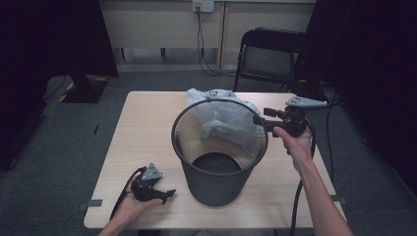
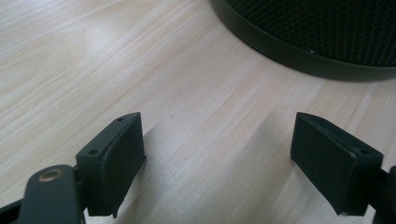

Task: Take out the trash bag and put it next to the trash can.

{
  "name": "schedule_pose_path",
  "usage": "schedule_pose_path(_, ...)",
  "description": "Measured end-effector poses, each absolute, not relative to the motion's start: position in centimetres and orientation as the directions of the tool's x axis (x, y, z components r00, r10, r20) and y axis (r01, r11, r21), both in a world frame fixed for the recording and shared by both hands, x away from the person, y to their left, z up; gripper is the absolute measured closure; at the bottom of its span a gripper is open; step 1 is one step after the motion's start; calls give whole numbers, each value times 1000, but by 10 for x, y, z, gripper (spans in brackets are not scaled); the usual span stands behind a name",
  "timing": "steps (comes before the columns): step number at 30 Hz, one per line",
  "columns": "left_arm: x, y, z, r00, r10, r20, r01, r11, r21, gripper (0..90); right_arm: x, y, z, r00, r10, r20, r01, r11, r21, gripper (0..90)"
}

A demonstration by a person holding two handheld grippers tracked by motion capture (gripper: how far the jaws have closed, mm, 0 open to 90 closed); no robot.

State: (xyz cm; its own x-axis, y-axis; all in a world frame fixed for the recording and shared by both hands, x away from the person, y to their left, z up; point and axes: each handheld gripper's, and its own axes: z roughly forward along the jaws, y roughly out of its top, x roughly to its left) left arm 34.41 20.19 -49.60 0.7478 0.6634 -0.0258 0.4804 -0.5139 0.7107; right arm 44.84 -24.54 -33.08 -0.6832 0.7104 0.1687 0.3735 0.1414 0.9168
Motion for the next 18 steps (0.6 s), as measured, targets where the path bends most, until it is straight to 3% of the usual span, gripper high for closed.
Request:
schedule_pose_path(8,344,203,-496,748,664,-2,471,-527,707,168,420,-255,-333,-681,712,172,355,116,927,286)
schedule_pose_path(18,345,207,-496,737,676,-11,484,-516,707,163,390,-271,-367,-650,735,193,398,113,910,254)
